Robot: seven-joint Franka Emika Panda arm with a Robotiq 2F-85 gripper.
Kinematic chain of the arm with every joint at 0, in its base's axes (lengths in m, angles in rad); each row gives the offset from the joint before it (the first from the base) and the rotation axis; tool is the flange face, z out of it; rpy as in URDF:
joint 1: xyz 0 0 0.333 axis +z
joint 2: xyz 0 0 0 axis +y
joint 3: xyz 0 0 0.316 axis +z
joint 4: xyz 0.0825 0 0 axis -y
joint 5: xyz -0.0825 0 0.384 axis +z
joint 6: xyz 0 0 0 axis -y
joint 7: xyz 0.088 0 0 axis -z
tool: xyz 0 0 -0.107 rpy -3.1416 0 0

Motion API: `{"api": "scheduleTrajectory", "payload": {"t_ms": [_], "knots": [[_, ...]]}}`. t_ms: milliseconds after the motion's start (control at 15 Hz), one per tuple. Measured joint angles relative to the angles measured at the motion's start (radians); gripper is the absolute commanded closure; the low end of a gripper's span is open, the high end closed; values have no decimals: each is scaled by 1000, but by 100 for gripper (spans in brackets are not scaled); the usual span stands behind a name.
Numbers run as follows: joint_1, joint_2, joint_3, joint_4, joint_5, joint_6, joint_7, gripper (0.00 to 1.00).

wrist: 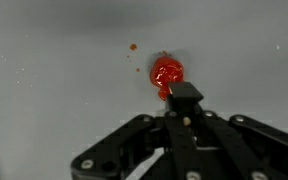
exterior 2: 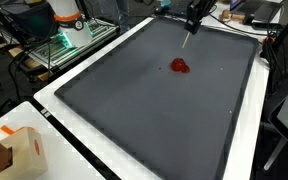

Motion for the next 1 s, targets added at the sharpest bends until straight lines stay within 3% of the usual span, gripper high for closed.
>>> {"api": "scheduleTrajectory", "payload": {"t_ms": [1000], "knots": [[-12, 55, 23, -12, 41, 61, -163, 97]]}}
